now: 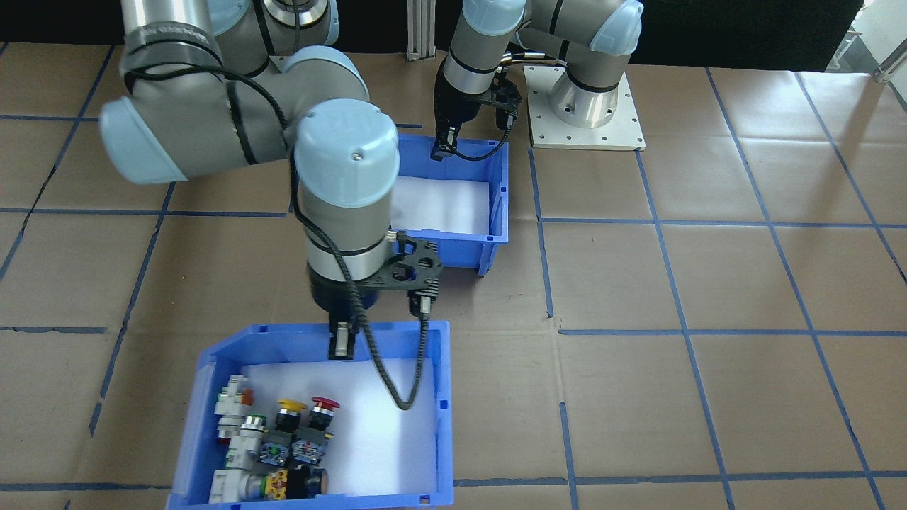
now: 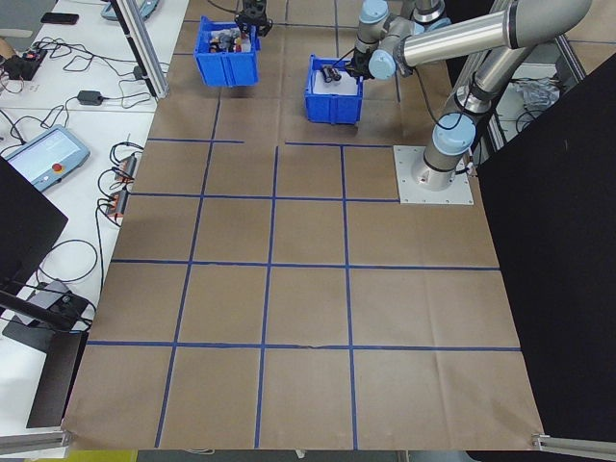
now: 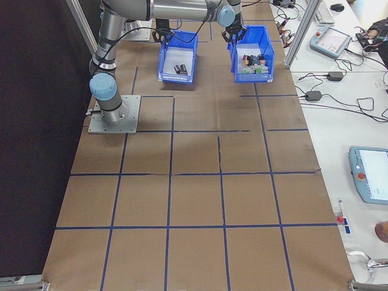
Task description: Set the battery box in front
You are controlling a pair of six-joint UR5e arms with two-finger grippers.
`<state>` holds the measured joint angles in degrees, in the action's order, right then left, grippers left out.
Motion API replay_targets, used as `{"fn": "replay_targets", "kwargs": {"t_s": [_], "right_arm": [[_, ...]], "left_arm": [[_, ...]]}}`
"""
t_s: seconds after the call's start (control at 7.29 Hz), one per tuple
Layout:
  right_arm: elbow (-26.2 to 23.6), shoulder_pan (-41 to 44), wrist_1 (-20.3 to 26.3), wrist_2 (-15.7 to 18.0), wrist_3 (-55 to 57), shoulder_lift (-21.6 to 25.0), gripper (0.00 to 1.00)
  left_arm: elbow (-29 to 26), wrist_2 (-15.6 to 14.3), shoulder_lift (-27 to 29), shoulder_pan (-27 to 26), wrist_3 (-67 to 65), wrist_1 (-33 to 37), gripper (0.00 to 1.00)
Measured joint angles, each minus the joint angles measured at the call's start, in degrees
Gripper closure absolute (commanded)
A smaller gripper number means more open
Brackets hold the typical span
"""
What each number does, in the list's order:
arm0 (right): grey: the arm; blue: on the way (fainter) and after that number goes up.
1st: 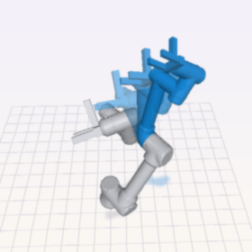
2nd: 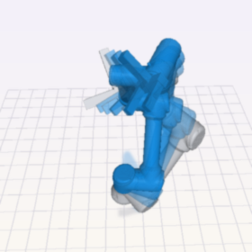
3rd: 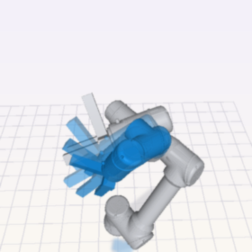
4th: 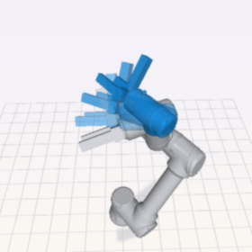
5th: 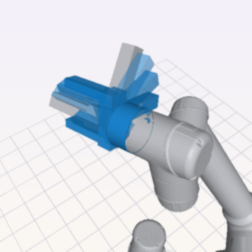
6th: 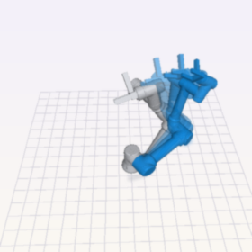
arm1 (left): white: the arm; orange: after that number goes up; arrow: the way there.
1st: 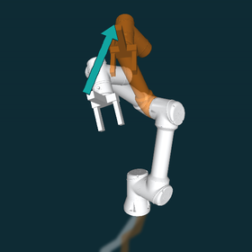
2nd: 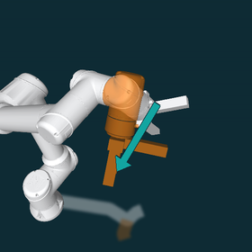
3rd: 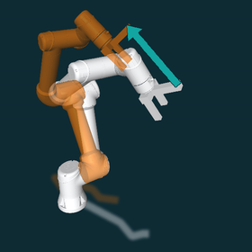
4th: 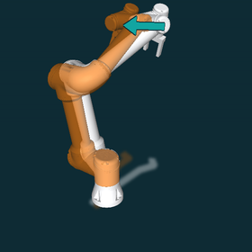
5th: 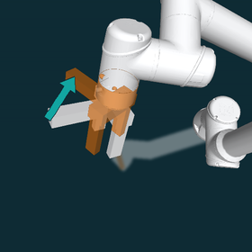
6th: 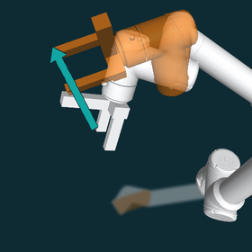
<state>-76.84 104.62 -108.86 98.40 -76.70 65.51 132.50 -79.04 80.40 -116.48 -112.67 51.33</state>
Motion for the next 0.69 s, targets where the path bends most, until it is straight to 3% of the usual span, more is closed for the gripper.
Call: {"fn": "replay_targets", "kwargs": {"t_s": [0.41,0.69], "right_arm": [[-7.09,-13.61,2.82,-0.14,-11.98,9.26,1.0],[-14.22,-22.17,2.28,-0.97,-20.76,15.0,1.0]], "left_arm": [[-3.78,-1.75,-0.81,7.05,7.47,2.7,1.0],[-8.49,-0.53,1.42,11.75,10.52,3.96,1.0]]}}
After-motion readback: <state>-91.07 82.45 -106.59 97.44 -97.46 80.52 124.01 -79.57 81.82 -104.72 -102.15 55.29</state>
